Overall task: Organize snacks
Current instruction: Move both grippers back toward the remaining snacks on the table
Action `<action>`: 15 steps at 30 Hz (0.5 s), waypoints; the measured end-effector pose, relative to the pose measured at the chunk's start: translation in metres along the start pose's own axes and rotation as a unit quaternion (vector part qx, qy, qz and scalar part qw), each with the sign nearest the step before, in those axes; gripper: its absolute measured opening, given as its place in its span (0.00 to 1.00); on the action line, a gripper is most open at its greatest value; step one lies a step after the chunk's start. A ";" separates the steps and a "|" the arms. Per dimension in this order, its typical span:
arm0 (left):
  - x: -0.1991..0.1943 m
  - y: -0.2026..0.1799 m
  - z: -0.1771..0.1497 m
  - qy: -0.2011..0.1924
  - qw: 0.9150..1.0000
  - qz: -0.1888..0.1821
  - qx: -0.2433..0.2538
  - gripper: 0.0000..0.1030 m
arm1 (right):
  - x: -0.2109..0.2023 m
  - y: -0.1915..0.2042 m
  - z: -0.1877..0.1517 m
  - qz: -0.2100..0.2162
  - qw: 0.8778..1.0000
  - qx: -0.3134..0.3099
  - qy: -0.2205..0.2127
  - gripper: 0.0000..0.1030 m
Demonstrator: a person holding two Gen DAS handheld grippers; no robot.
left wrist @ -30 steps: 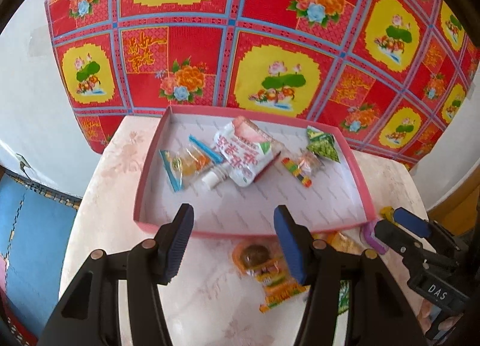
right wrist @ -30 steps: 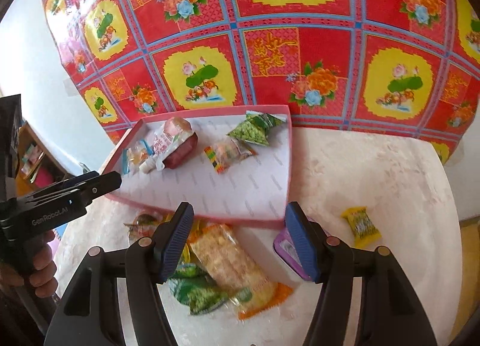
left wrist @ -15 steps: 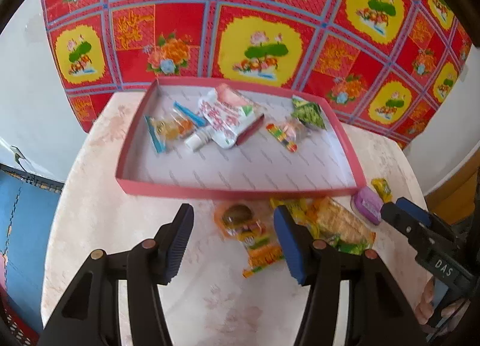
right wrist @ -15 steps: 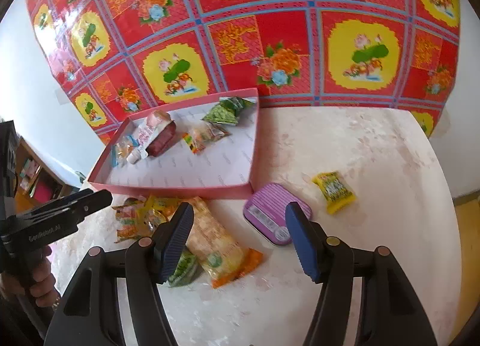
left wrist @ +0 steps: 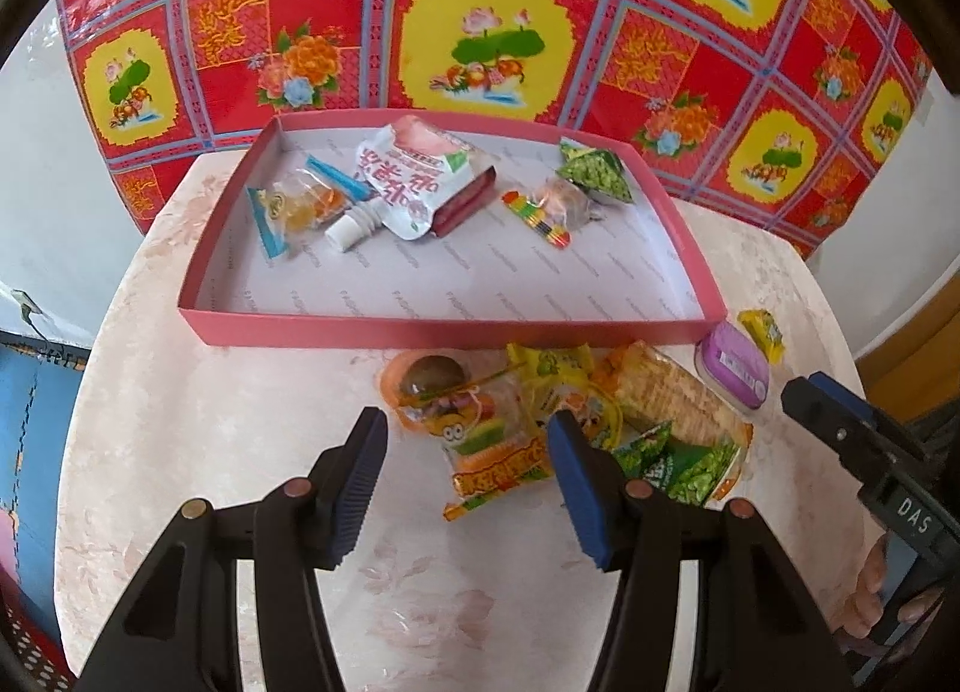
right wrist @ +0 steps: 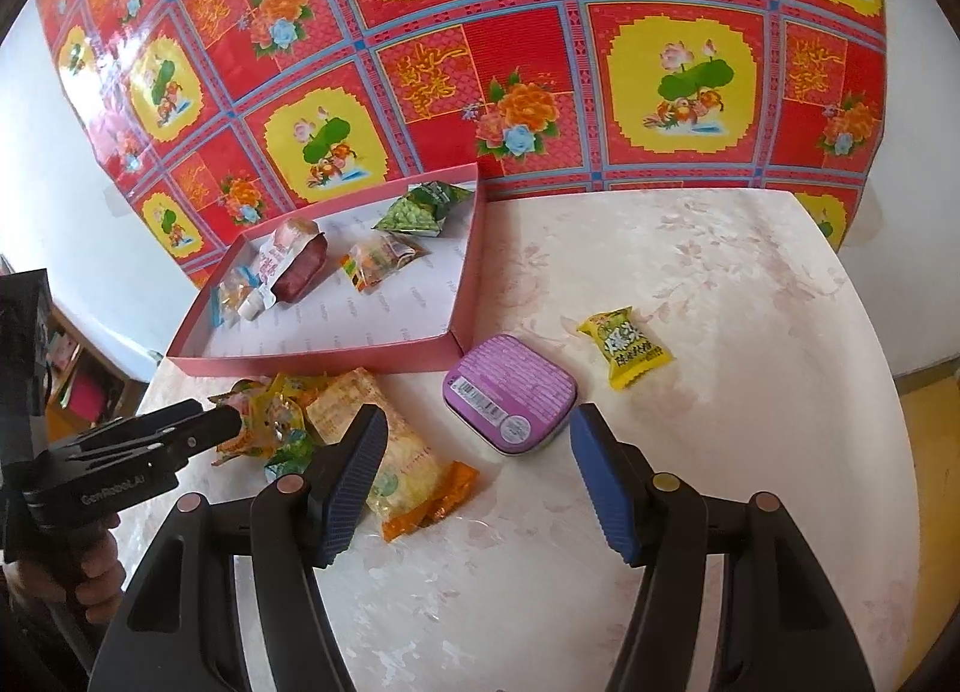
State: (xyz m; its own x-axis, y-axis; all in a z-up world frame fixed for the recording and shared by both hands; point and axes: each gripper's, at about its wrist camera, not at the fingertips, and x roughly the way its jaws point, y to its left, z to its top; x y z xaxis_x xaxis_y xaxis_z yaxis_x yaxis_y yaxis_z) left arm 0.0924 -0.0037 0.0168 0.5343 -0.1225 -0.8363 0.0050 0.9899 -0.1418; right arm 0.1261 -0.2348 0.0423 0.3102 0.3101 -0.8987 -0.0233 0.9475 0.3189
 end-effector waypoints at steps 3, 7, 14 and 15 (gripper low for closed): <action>0.002 -0.003 -0.001 0.002 1.000 0.003 0.002 0.57 | 0.000 -0.003 -0.001 0.002 1.000 0.003 0.000 0.63; 0.007 -0.004 0.000 0.005 1.000 0.006 0.001 0.57 | 0.001 -0.007 -0.002 0.004 1.000 0.008 0.001 0.63; 0.015 -0.004 0.000 0.010 1.000 -0.001 -0.007 0.46 | 0.004 -0.014 -0.003 0.007 1.000 0.018 0.004 0.63; 0.016 -0.003 0.000 0.009 1.000 -0.004 -0.010 0.46 | 0.005 -0.014 -0.003 0.007 1.000 0.018 0.005 0.63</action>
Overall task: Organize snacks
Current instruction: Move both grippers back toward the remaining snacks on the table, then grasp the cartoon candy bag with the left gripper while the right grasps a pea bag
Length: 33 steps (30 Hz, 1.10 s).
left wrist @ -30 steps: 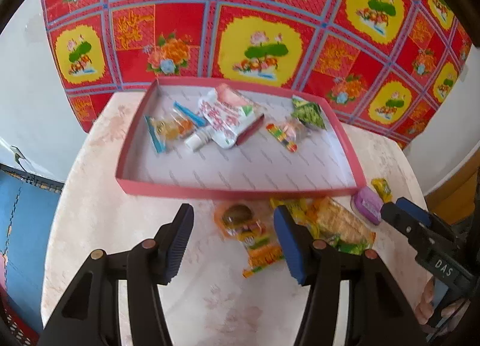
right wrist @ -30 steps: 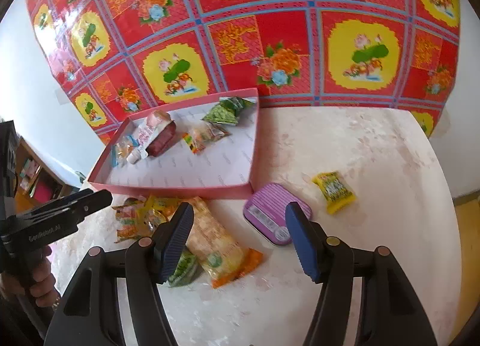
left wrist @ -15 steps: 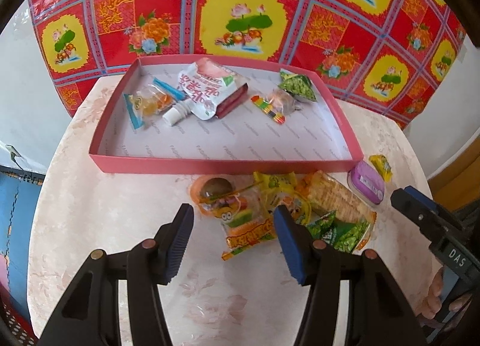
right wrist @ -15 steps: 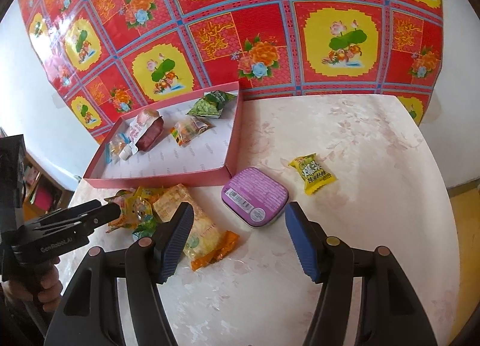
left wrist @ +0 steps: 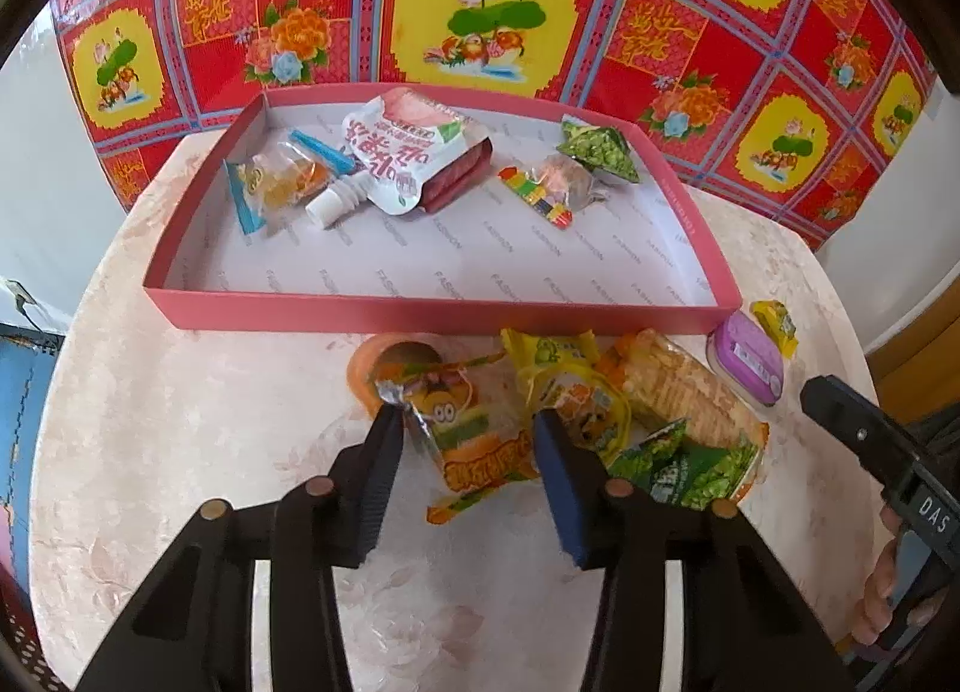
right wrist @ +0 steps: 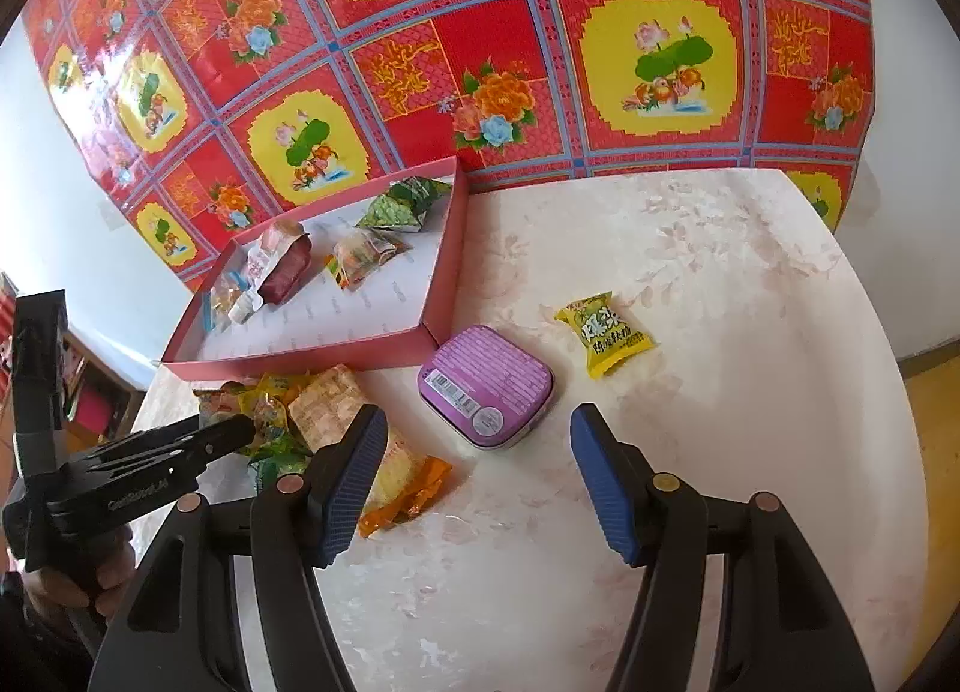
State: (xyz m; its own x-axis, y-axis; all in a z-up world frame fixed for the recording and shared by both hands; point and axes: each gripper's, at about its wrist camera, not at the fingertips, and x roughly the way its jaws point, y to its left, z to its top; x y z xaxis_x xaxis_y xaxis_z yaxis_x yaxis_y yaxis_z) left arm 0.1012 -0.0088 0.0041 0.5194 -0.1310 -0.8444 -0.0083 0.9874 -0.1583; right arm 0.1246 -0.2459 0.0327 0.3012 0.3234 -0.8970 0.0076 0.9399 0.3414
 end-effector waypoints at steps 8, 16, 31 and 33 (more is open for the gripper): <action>-0.002 0.001 -0.002 -0.014 1.000 -0.005 -0.003 0.38 | 0.003 0.000 -0.001 0.003 1.000 0.000 0.005 0.63; -0.006 0.006 -0.003 -0.023 1.000 -0.015 -0.005 0.31 | 0.002 0.004 -0.003 -0.001 1.000 -0.002 0.005 0.63; -0.030 0.028 -0.016 -0.041 0.999 -0.017 -0.020 0.29 | -0.009 0.032 -0.010 0.016 1.000 -0.020 0.003 0.63; -0.032 0.036 -0.019 -0.041 0.999 -0.018 -0.029 0.29 | -0.009 0.039 -0.013 0.020 0.999 -0.024 0.007 0.63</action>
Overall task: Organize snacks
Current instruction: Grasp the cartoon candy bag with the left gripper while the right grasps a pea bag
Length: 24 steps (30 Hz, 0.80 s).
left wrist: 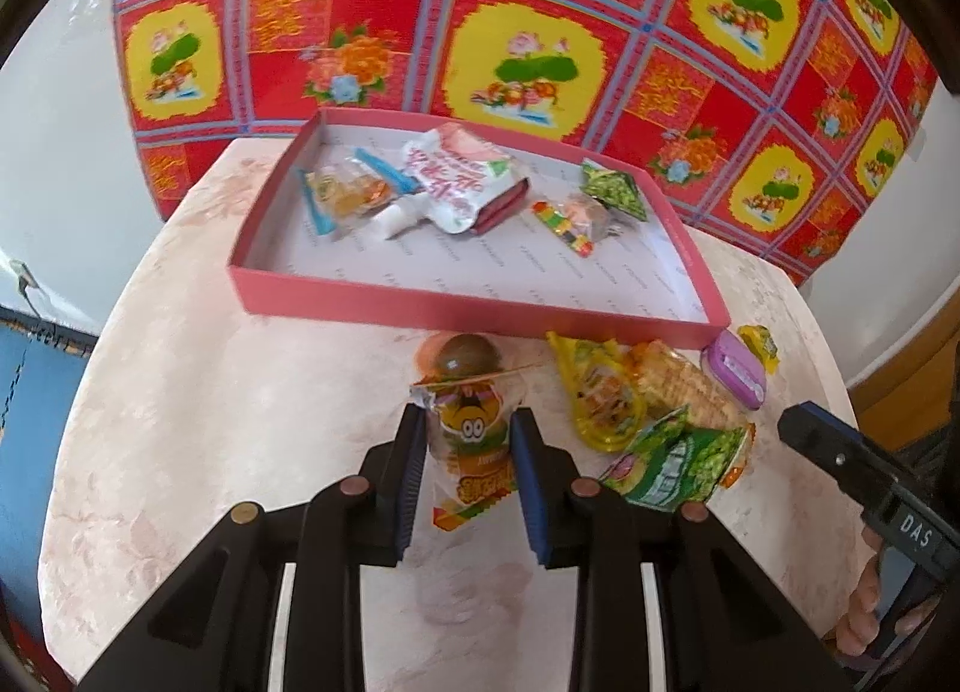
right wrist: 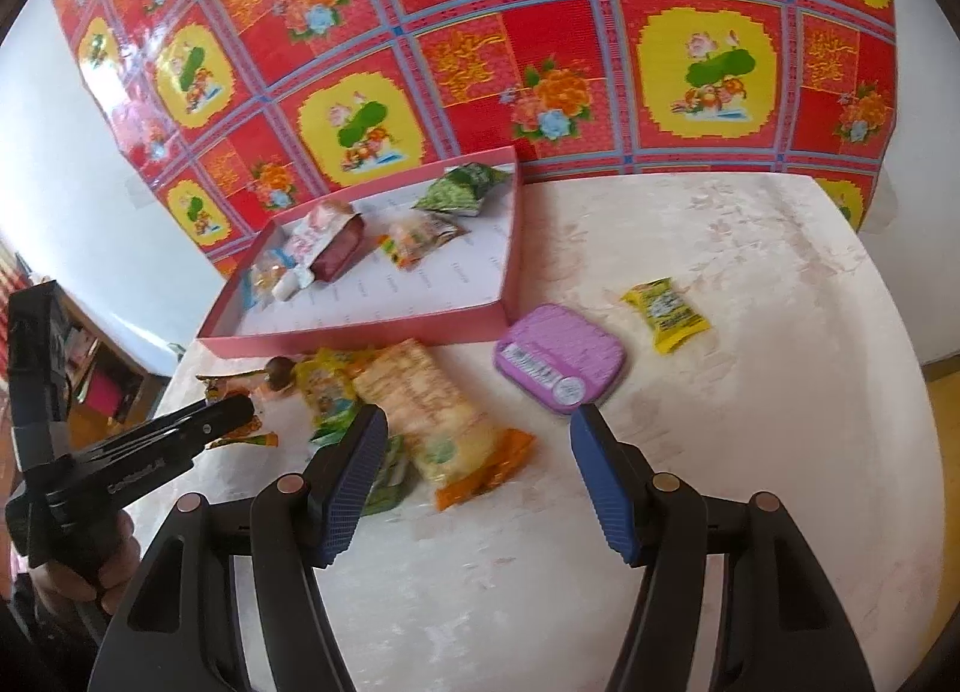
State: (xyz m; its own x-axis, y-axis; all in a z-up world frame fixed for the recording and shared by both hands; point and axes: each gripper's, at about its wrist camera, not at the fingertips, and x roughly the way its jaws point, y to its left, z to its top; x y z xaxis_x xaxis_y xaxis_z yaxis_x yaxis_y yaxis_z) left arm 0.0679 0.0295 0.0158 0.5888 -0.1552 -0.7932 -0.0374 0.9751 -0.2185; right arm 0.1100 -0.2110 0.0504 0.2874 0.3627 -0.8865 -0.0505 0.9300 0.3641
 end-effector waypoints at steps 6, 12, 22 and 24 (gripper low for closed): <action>-0.004 0.015 -0.006 0.001 1.000 0.000 -0.017 0.29 | 0.004 0.022 -0.009 0.017 1.000 -0.016 0.019 0.63; -0.009 0.026 -0.011 0.000 1.000 -0.001 -0.026 0.29 | 0.010 0.035 -0.016 0.042 0.998 -0.010 0.039 0.63; -0.010 0.040 -0.019 -0.003 0.999 -0.013 -0.042 0.29 | 0.031 0.046 -0.021 0.025 0.997 -0.003 0.075 0.63; -0.010 0.041 -0.020 -0.004 0.999 -0.017 -0.042 0.29 | 0.034 0.045 -0.020 0.018 0.997 0.000 0.075 0.63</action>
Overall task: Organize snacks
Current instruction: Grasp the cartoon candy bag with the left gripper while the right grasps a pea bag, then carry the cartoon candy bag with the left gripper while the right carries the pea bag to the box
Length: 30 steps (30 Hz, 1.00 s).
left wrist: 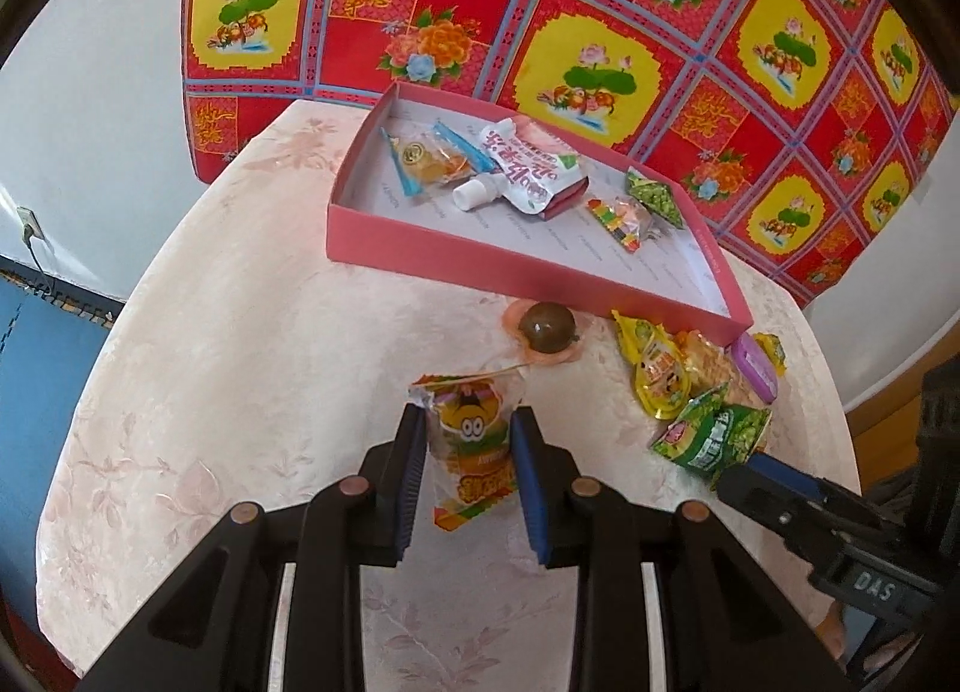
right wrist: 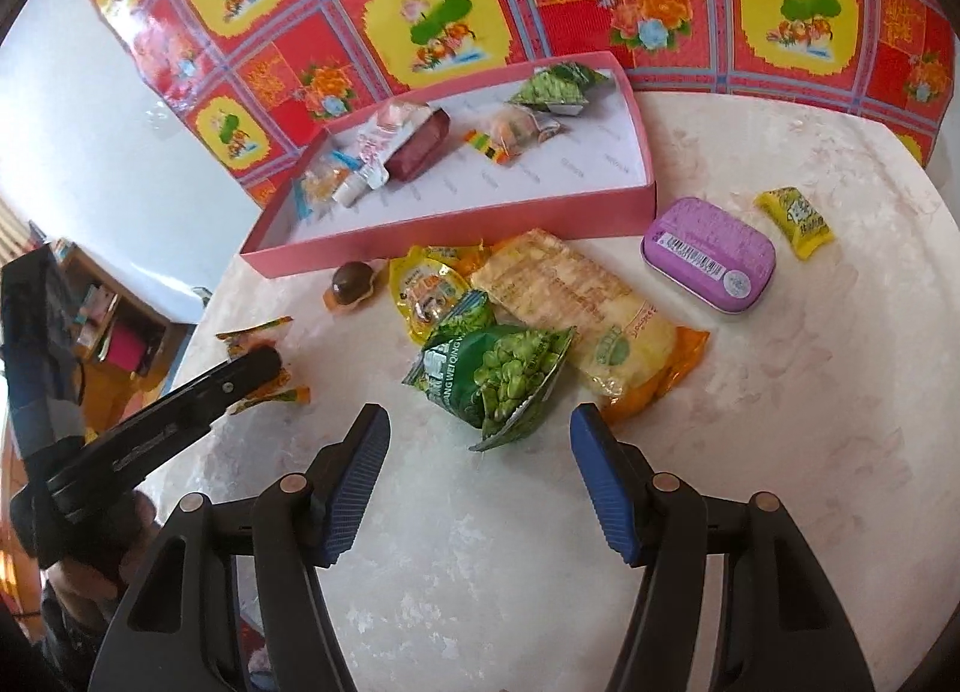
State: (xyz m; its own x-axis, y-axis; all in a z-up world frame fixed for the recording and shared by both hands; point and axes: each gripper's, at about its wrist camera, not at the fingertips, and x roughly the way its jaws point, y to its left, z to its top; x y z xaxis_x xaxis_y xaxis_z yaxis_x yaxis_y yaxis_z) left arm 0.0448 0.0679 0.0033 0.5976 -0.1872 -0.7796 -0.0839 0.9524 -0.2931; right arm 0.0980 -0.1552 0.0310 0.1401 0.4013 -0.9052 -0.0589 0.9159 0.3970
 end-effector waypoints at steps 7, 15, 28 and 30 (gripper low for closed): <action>0.000 0.005 -0.001 0.000 1.000 -0.013 -0.005 0.29 | 0.011 0.003 0.004 -0.014 1.000 0.011 -0.001 0.54; -0.001 0.005 -0.001 -0.001 1.000 -0.017 -0.004 0.29 | 0.015 0.000 0.008 -0.019 0.999 0.030 -0.014 0.44; -0.005 0.005 -0.001 -0.009 1.000 -0.016 -0.006 0.29 | 0.009 -0.007 0.002 0.013 0.999 0.045 -0.013 0.39; -0.007 0.004 0.000 -0.014 1.000 -0.013 -0.004 0.29 | 0.005 -0.005 0.001 0.018 0.999 0.040 -0.017 0.39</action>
State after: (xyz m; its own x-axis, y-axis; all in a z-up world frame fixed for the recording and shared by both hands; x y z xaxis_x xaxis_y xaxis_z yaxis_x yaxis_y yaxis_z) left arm 0.0398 0.0726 0.0077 0.6216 -0.2051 -0.7560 -0.0750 0.9451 -0.3181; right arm 0.1002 -0.1581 0.0240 0.1736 0.4329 -0.8846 0.0154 0.8969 0.4419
